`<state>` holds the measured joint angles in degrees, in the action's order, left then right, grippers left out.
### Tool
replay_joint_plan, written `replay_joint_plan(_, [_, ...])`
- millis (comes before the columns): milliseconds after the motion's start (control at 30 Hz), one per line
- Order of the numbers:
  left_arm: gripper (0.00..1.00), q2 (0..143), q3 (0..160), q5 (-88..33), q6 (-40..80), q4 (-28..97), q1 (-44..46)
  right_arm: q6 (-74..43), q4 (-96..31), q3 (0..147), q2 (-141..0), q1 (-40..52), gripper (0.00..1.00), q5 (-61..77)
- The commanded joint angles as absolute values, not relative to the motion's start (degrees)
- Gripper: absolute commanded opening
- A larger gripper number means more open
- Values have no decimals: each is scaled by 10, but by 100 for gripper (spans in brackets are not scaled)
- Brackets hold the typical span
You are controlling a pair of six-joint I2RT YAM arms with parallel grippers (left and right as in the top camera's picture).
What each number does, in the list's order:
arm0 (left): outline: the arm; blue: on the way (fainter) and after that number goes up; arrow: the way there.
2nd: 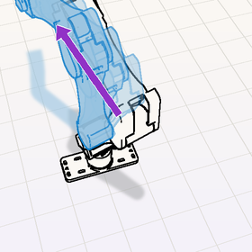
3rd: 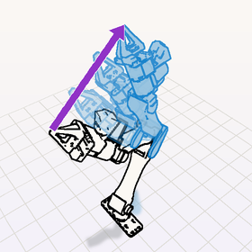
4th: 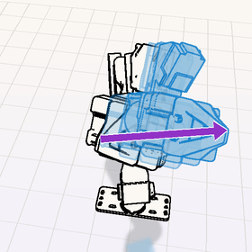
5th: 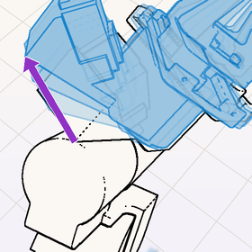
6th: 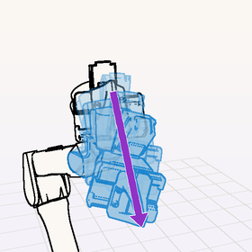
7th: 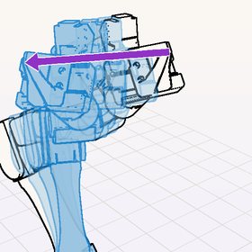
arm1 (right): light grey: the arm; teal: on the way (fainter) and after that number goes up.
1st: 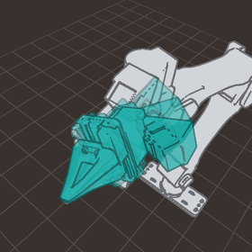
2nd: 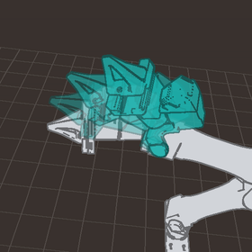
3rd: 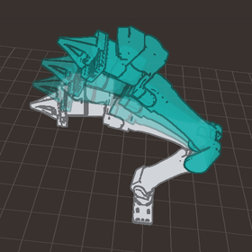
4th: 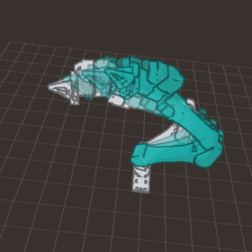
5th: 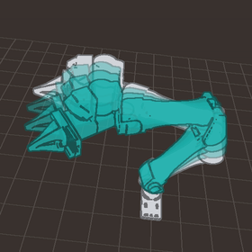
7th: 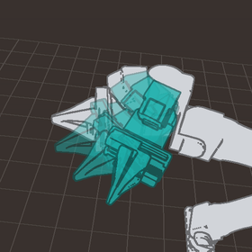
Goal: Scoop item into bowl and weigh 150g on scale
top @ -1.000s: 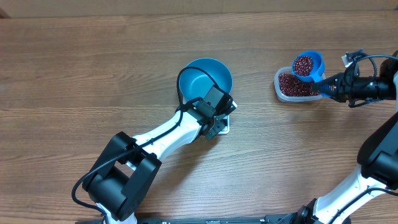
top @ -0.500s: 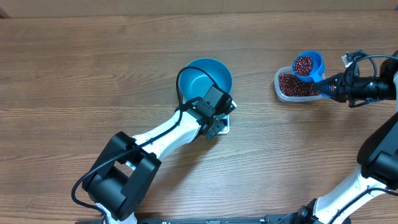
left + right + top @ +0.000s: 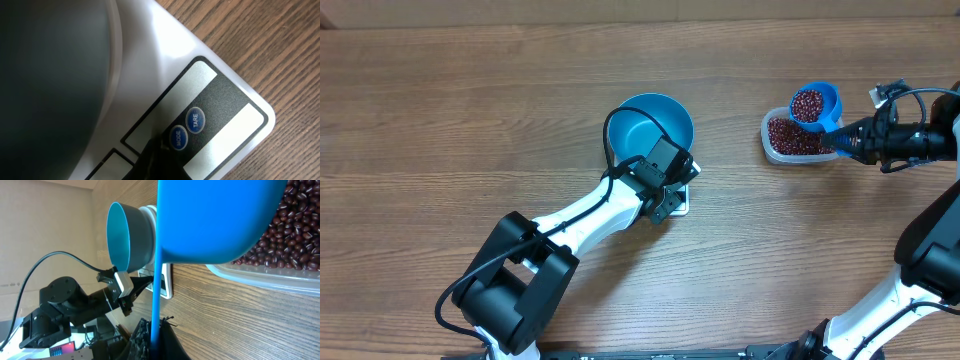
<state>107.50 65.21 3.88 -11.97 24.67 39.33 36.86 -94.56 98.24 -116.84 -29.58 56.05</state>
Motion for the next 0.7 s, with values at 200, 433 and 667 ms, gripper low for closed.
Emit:
replay_joint_plan(200, [4, 1035, 647, 29, -111, 263, 390, 378, -946, 982, -1158, -296, 4, 571])
replay_joint_plan(433, [4, 1006, 647, 4, -116, 296, 390, 378, -944, 982, -1158, -296, 4, 571])
replay_joint_plan(667, [4, 991, 647, -1, -116, 320, 390, 378, -943, 982, -1158, -296, 4, 571])
